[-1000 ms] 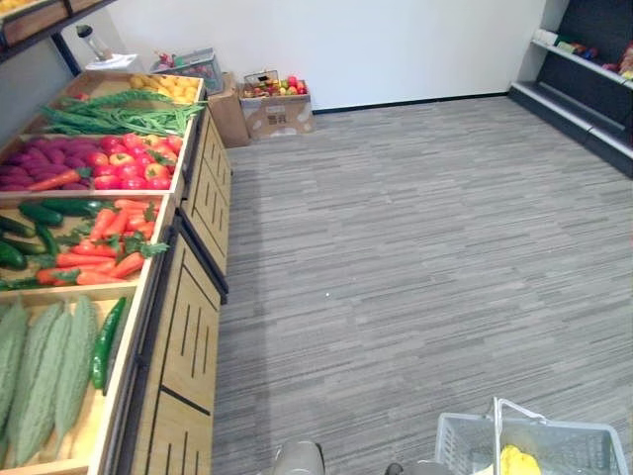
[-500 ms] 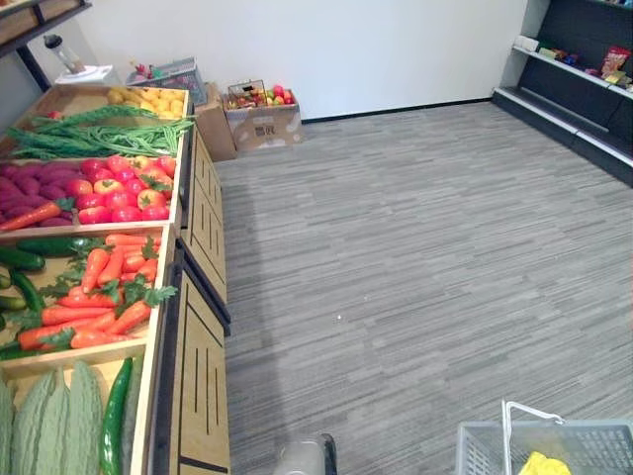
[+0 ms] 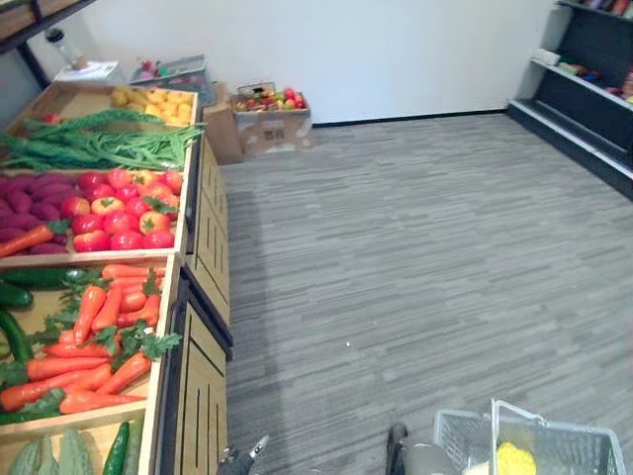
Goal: Pick vegetable in the basket
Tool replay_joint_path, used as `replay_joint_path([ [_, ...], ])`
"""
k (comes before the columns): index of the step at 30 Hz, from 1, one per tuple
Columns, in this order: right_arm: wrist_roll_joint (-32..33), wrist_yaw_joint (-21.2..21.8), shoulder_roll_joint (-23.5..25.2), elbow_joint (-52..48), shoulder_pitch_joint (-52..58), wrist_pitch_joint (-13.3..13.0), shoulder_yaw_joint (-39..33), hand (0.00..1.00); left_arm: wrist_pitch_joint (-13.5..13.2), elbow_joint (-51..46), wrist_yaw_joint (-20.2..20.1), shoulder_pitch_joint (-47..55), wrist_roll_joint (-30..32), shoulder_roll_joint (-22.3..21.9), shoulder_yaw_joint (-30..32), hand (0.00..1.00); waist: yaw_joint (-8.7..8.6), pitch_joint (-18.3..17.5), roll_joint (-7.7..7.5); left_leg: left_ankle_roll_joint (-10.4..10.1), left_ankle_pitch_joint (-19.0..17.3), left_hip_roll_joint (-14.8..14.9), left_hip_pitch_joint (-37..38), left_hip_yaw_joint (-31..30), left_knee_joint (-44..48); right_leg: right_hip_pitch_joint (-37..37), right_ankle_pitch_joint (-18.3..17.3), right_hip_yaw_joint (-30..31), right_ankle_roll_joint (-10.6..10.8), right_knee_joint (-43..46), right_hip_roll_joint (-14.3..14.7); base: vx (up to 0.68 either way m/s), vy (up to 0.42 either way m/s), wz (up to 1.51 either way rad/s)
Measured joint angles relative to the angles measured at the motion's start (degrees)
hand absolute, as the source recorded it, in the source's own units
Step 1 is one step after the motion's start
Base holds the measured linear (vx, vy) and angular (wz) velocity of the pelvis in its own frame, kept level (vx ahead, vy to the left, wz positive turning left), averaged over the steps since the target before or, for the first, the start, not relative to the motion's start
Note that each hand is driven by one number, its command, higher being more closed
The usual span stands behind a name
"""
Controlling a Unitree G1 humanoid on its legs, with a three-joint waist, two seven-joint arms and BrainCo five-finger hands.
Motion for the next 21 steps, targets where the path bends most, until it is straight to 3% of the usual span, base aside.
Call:
replay_joint_path([
  [1,0.0,0.0,0.3,0.0,0.2,0.2,0.0,1.00,-0.1,-0.4,-0.1,0.0,0.0,-0.2,0.8,0.00,0.10,0.0,-0.29,-0.6,-1.1,0.0,0.5,-0.8,0.7,0.3,0.7,-0.2,-0.4,-0.3,-0.2,0.51,-0.287,0.66],
  [3,0.0,0.0,0.2,-0.1,0.1,2.4,0.0,1.00,-0.3,-0.4,-0.2,0.7,0.3,-1.0,2.3,0.00,0.30,-0.5,-0.23,-3.4,-4.0,1.7,3.8,-3.0,2.1,3.4,7.9,-2.2,-2.5,0.7,0.3,0.49,-0.304,0.56],
  [4,-0.1,0.1,-0.2,-0.2,0.0,3.0,0.0,1.00,-0.3,-0.1,-0.2,0.7,0.5,-1.4,2.6,0.00,0.49,-0.8,0.02,-4.2,-4.5,3.0,4.7,-3.3,2.1,3.9,7.9,-3.1,-3.5,1.5,1.2,0.52,-0.311,0.35],
  [6,-0.6,0.1,-0.7,-0.2,-0.6,4.4,0.1,1.00,-0.1,0.0,-0.1,0.5,0.7,-2.0,3.5,0.00,1.53,-1.8,0.71,-5.6,-3.6,5.1,4.8,-3.1,3.4,4.1,5.8,-4.6,-5.2,2.8,2.7,0.49,-0.291,0.11],
  [8,-1.1,0.2,-1.4,-0.5,-1.6,4.4,0.2,1.00,0.6,0.1,0.0,0.0,0.5,-3.3,5.4,0.00,1.49,-2.0,1.16,-7.0,-0.4,6.1,4.0,-4.6,6.2,5.6,4.7,-6.5,-6.8,3.2,3.2,0.48,-0.308,0.18],
  [10,-1.1,0.3,-1.6,-0.6,-2.3,4.3,0.1,1.00,1.0,0.6,0.5,-0.3,0.6,-3.5,5.6,0.00,1.52,-2.0,1.39,-7.6,3.1,6.4,3.8,-4.4,9.1,8.1,4.5,-7.0,-6.9,2.8,3.2,0.25,-0.141,0.28],
  [13,-1.0,0.3,-1.7,-0.7,-2.6,4.0,0.1,1.00,1.1,0.6,1.1,-0.4,0.6,-3.6,5.3,0.00,1.53,-2.4,1.56,-8.2,4.9,6.7,1.3,-3.9,15.2,10.3,2.5,-7.0,-6.5,2.2,3.3,0.19,-0.083,0.25],
  [15,-1.2,0.4,-1.9,-1.0,-2.7,3.6,0.0,1.00,1.6,0.6,1.7,-0.6,0.6,-3.6,5.2,0.00,1.54,-2.4,2.24,-8.7,5.2,8.9,-3.4,-0.9,24.7,11.9,-1.0,-8.0,-5.7,0.9,4.1,0.13,-0.058,0.23],
  [16,-1.2,0.3,-2.0,-1.1,-2.8,3.6,-0.2,1.00,1.8,0.5,1.8,-0.6,0.5,-3.6,5.2,0.00,1.53,-2.5,2.75,-9.3,5.8,9.7,-4.6,-0.1,26.8,12.1,-1.0,-8.6,-5.8,0.7,4.3,0.11,-0.051,0.35],
  [17,-1.2,0.3,-1.7,-1.1,-2.6,3.5,-1.0,1.00,2.4,0.6,2.0,-1.1,0.5,-3.5,5.0,0.00,1.45,-2.1,2.20,-9.7,8.7,10.7,-6.8,1.7,30.4,13.3,-1.2,-9.6,-6.0,-0.4,4.1,0.12,-0.045,0.48],
  [18,-1.1,0.2,-1.1,-1.0,-2.4,3.5,-2.0,1.00,2.7,0.6,2.3,-1.6,0.5,-2.7,4.5,0.00,1.61,-1.6,1.48,-9.5,8.7,11.6,-8.2,3.8,32.9,14.9,-1.3,-10.5,-6.2,-1.7,3.4,0.11,-0.037,0.53],
  [21,-0.9,-0.5,-1.0,-0.9,-2.4,3.7,-2.5,1.00,2.6,0.3,2.3,-1.9,0.5,-2.6,3.9,0.00,1.43,-0.4,1.15,-8.7,0.7,12.8,-9.7,9.6,27.6,18.3,-2.6,-12.4,-5.5,-2.8,1.1,0.07,0.018,0.49],
])
